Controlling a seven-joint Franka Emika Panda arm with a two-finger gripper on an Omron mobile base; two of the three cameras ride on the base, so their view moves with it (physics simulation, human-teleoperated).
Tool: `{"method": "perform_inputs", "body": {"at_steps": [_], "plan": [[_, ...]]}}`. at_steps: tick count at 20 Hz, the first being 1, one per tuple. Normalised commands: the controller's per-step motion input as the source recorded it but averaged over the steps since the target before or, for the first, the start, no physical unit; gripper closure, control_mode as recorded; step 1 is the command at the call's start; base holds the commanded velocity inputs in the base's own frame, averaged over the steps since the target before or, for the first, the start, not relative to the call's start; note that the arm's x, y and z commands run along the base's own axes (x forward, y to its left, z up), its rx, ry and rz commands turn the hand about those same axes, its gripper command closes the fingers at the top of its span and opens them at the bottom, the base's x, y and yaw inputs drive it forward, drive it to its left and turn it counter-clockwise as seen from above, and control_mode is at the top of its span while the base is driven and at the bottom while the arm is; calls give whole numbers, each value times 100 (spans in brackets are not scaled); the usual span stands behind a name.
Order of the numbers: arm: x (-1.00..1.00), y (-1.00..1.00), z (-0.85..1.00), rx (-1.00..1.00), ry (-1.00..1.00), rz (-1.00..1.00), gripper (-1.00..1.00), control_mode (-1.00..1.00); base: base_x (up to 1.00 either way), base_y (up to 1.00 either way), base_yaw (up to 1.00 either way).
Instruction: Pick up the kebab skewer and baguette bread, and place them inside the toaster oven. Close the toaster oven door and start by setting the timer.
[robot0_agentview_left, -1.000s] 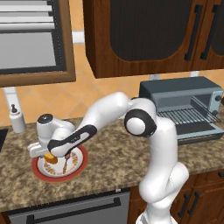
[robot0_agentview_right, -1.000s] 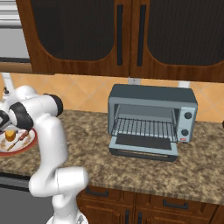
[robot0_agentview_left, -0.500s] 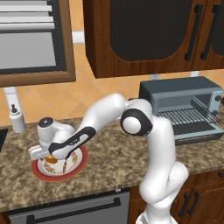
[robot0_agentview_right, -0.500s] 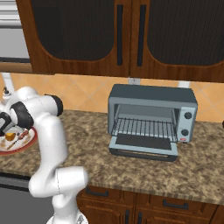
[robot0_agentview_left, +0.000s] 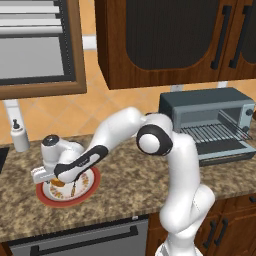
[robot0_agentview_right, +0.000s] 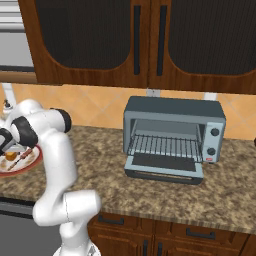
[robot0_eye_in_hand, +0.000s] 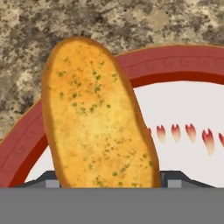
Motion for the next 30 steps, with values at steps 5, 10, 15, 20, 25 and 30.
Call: {"method": "perform_inputs", "body": {"at_steps": [5, 10, 15, 20, 25, 30], "plan": [[0, 0, 14, 0, 0, -1, 100, -100, 0, 0, 0], [-8, -15, 100, 0, 9, -14, 100, -100, 0, 0, 0], [-74, -95, 57, 0, 10, -11, 100, -100, 0, 0, 0], [-59, -100, 46, 2, 15, -14, 100, -100, 0, 0, 0], [-40, -100, 38, 3, 19, -15, 100, -100, 0, 0, 0], [-17, -100, 30, 1, 20, -16, 100, -100, 0, 0, 0]]}}
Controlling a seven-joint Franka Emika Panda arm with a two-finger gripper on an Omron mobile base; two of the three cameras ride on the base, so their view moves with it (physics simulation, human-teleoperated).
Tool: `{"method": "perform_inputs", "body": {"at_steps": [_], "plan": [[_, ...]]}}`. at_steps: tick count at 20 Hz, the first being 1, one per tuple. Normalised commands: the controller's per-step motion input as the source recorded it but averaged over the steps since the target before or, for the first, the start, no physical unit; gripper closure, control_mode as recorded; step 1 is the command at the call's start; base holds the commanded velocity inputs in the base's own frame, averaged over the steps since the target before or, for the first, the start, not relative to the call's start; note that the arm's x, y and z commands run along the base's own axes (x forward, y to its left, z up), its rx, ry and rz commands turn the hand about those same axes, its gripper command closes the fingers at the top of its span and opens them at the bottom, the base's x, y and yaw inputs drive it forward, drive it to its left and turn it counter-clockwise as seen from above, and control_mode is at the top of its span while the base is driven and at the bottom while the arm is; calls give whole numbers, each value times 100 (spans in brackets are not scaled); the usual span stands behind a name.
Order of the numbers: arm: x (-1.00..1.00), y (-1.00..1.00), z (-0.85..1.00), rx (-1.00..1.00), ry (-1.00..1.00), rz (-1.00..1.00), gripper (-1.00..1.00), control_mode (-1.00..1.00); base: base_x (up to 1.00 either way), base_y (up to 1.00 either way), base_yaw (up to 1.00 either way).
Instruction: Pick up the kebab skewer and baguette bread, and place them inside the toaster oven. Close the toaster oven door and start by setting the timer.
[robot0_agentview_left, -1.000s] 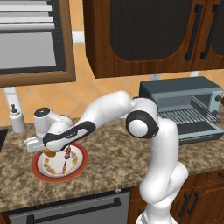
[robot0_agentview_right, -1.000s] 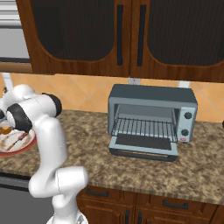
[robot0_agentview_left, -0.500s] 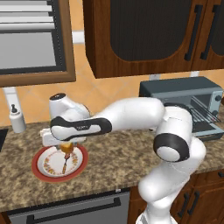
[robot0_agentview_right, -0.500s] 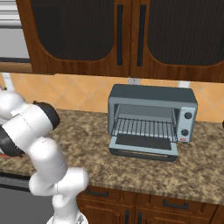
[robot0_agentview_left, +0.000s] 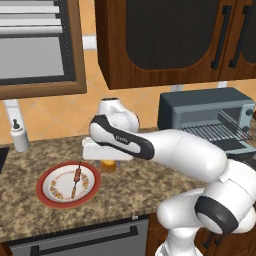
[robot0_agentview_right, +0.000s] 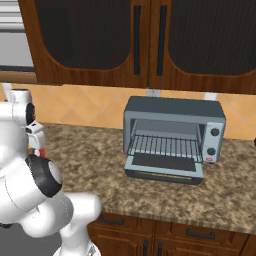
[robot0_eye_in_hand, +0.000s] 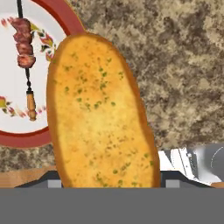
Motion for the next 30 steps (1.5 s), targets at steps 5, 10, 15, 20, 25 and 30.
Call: {"method": "perform_inputs", "body": {"at_steps": [5, 10, 15, 20, 25, 30], "plan": [[-2, -100, 29, 0, 11, -7, 100, -100, 0, 0, 0], [0, -100, 13, 0, 3, 0, 100, -100, 0, 0, 0], [0, -100, 0, 0, -4, 17, 100, -100, 0, 0, 0], [0, -100, 2, 0, -1, 11, 100, -100, 0, 0, 0], [0, -100, 6, 0, -8, 9, 100, -100, 0, 0, 0], [1, -97, 14, 0, -17, 7, 100, -100, 0, 0, 0]]}}
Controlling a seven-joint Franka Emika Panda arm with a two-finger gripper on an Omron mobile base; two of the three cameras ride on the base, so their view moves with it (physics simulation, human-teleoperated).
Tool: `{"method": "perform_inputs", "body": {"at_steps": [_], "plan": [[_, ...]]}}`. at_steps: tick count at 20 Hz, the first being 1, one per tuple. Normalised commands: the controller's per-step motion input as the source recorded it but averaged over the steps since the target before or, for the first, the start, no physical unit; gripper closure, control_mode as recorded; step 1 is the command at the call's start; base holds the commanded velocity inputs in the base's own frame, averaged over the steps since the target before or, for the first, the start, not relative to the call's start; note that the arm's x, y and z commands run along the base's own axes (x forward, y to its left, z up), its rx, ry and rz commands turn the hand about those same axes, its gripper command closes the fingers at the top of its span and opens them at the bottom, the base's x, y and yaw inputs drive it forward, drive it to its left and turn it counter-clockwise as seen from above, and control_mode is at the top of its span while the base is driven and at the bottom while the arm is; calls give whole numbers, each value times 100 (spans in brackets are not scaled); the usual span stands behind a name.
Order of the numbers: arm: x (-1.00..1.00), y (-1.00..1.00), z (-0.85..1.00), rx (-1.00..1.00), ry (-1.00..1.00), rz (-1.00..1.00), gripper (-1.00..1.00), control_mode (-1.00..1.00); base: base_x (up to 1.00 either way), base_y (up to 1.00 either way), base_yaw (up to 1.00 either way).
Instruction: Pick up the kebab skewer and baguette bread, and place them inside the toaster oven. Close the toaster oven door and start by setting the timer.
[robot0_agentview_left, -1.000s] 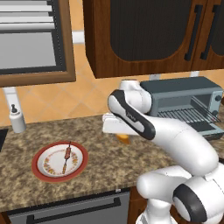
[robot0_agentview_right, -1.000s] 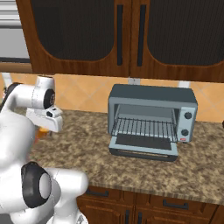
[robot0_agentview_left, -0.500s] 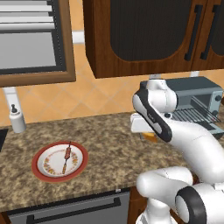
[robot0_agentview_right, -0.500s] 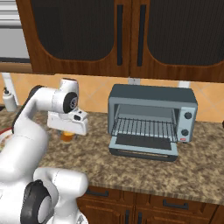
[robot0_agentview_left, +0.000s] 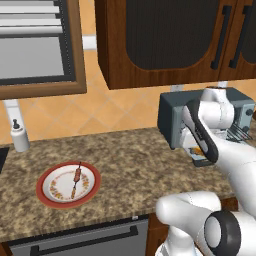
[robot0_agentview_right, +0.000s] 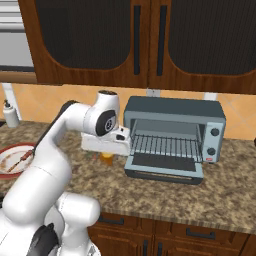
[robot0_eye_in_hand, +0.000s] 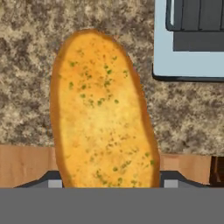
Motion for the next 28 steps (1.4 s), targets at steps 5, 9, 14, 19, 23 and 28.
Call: {"method": "perform_inputs", "body": {"at_steps": [5, 9, 14, 19, 23, 28], "plan": [[11, -86, 0, 0, -27, 0, 100, -100, 0, 0, 0], [32, -60, 0, 0, -27, 0, 100, -100, 0, 0, 0], [64, -37, 14, 7, -6, 0, 100, -100, 0, 0, 0], [67, -35, 0, 5, -3, 0, 100, -100, 0, 0, 0], [43, -6, -22, 0, -3, 0, 100, -100, 0, 0, 0], [11, 0, -51, 0, -12, 0, 100, -100, 0, 0, 0]]}}
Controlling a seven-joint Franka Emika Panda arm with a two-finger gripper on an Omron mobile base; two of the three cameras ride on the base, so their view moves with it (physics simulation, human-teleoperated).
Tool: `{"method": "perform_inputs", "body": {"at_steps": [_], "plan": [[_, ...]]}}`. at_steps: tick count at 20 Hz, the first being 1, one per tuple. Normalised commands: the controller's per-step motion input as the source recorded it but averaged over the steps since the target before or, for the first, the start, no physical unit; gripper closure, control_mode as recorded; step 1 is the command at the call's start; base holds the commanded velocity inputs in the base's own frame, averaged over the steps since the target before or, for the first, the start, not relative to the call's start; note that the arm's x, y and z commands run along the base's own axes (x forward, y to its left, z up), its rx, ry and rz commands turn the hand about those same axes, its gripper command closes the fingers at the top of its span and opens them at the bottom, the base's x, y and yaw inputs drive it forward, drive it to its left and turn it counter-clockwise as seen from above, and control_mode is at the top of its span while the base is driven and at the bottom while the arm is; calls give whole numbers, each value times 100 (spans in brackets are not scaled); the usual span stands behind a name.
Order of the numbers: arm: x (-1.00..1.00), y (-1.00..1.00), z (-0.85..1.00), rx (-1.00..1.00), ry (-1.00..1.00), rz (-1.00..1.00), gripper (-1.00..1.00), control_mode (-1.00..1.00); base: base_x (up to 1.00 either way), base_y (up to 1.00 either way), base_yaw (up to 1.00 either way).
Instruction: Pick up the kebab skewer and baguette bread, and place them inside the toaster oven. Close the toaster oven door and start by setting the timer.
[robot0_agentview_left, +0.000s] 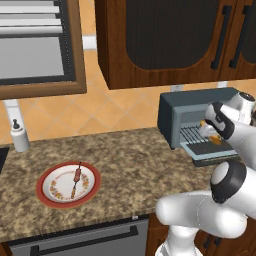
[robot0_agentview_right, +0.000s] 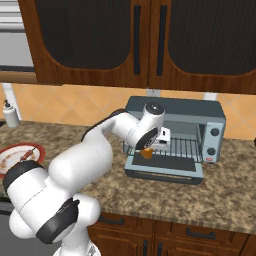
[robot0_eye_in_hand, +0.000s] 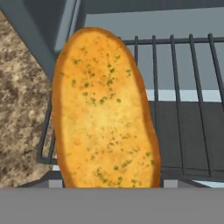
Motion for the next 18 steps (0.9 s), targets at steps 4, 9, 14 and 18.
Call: {"method": "perform_inputs", "body": {"at_steps": [4, 9, 14, 18], "plan": [[24, -18, -1, 5, -3, 0, 100, -100, 0, 0, 0], [37, -26, 20, 7, 0, 0, 100, -100, 0, 0, 0], [38, -2, 1, 0, 0, 0, 100, -100, 0, 0, 0], [2, 0, -28, 0, -3, 0, 100, -100, 0, 0, 0]]}}
